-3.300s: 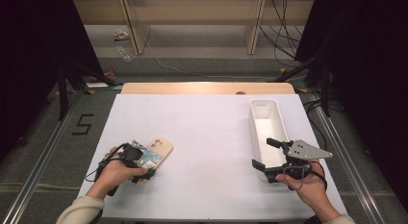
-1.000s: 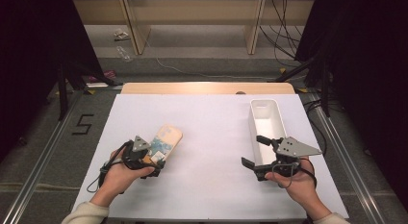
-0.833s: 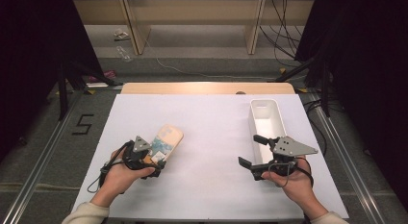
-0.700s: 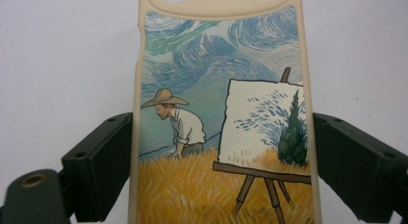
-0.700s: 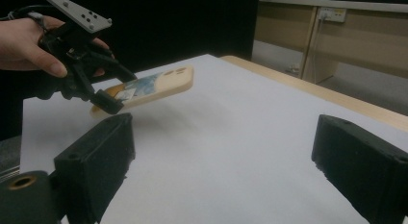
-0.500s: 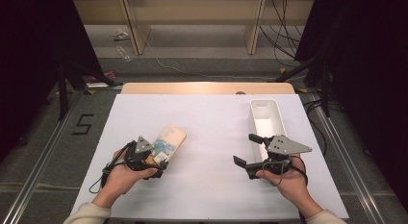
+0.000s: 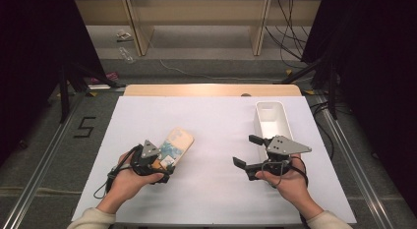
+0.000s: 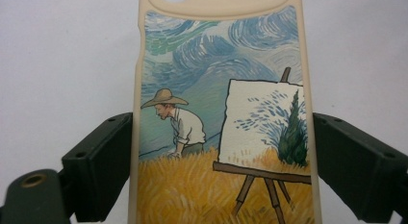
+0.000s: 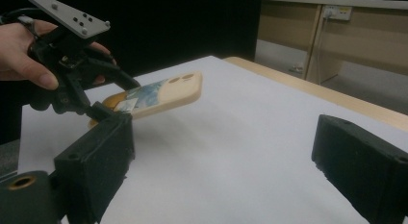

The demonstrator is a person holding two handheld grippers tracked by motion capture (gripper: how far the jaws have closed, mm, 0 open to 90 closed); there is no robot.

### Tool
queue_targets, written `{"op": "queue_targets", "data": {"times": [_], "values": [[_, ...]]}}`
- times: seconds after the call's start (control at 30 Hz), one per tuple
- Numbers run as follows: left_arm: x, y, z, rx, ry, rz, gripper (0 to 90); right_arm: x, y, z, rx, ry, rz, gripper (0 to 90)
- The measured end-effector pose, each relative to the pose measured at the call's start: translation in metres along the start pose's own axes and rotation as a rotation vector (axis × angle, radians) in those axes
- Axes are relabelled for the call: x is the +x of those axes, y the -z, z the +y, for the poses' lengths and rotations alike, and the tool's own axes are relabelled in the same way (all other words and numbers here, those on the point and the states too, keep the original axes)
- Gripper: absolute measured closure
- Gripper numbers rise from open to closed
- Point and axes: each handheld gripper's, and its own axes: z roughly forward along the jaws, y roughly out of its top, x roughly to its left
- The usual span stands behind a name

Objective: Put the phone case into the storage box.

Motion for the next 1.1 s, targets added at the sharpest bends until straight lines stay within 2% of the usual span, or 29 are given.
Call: {"op": "queue_targets", "data": {"times": [0.37,1.1], "values": [[-0.006,0.000,0.003,-0.013,-0.013,-0.003,10.9,0.000,-0.011,0.002,0.012,-0.007,0.008,8.7],[-0.015,0.000,0.006,-0.038,-0.031,-0.015,11.0,-0.001,-0.030,0.008,0.000,-0.020,-0.010,9.5]]}}
